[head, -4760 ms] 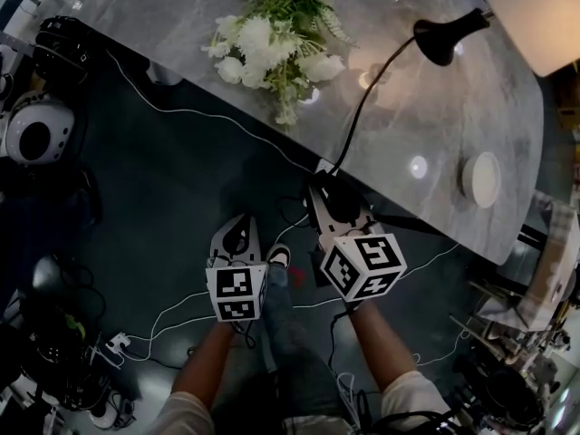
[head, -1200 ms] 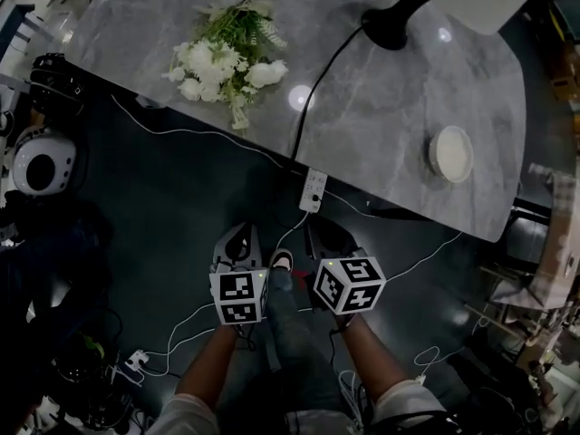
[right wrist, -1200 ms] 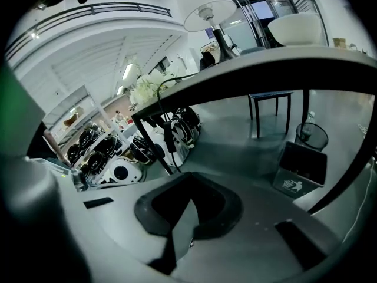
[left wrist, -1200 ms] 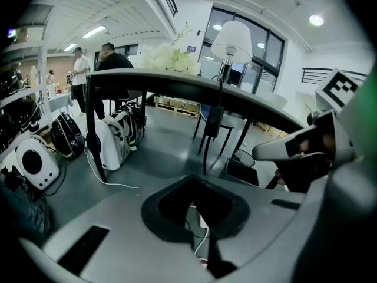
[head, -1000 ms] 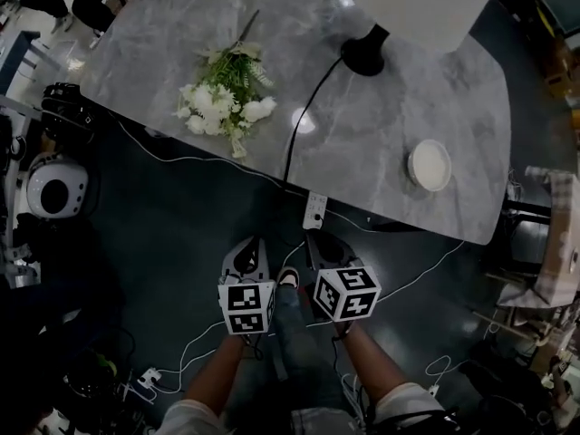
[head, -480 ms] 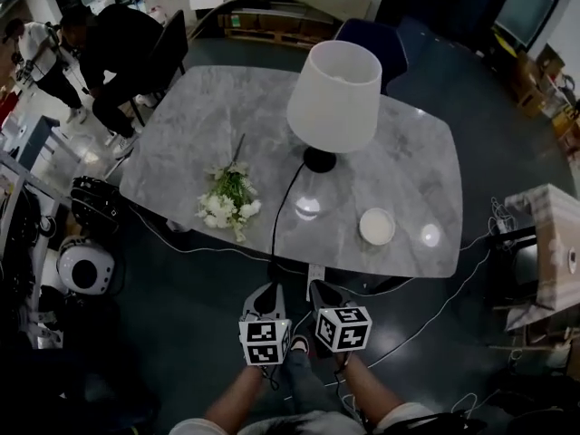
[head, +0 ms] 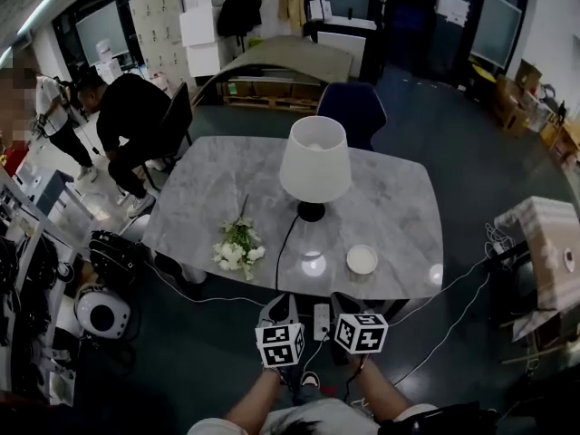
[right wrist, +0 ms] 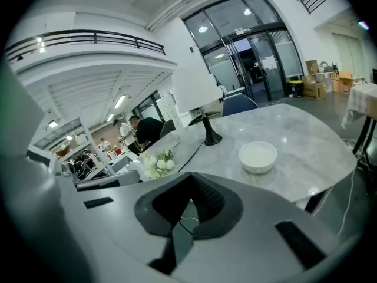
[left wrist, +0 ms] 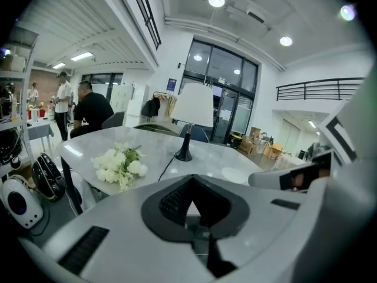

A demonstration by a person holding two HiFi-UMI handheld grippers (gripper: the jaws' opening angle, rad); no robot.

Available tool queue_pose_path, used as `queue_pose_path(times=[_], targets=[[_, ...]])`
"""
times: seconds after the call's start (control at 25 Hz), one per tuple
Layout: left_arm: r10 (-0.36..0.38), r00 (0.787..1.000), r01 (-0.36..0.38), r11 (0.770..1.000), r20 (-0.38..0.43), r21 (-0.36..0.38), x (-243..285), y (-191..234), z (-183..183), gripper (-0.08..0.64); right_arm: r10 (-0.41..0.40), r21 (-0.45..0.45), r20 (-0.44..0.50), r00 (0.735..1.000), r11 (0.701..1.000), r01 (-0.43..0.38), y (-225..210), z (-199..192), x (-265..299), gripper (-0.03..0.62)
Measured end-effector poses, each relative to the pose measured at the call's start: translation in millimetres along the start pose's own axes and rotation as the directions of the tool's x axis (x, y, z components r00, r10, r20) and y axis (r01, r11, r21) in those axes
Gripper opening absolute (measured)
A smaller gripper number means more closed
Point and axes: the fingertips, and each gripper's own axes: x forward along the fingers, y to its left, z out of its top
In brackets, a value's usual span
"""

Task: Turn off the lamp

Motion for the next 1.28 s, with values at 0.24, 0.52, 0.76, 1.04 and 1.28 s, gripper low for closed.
queue_pose_path(times=[0.24, 0.52, 0.76, 1.04, 1.28], targets=[[-0.046, 0.998, 0.044, 0.998, 0.041, 0.051, -9, -22, 32, -0.005, -0.003, -0.028, 0.037, 0.999, 1.000, 0.004, 7, 21, -20, 0.000], [-0.083, 0.995, 0.080, 0.996, 0.061, 0.042, -10, -21, 59, -0.005, -0.008, -0.052, 0.077, 0.997, 0.999, 0.013, 21, 45, -19, 0.000], [-0.091, 0.993, 0.088, 0.995, 0.072, 0.038, -11, -14, 70, -0.005, -0.015, -0.082, 0.108, 0.994, 0.996, 0.024, 32, 61, -13, 0.000], [-0.103, 0.992, 0.100, 0.994, 0.066, 0.053, -1, -7, 77, -0.005, -0.010, -0.097, 0.103, 0.995, 0.995, 0.020, 42, 66, 2, 0.000], [-0.111, 0.992, 0.107, 0.992, 0.058, 0.060, 2, -6, 81, -0.005, 0.008, -0.076, 0.117, 0.993, 0.997, 0.001, 47, 68, 7, 0.000]])
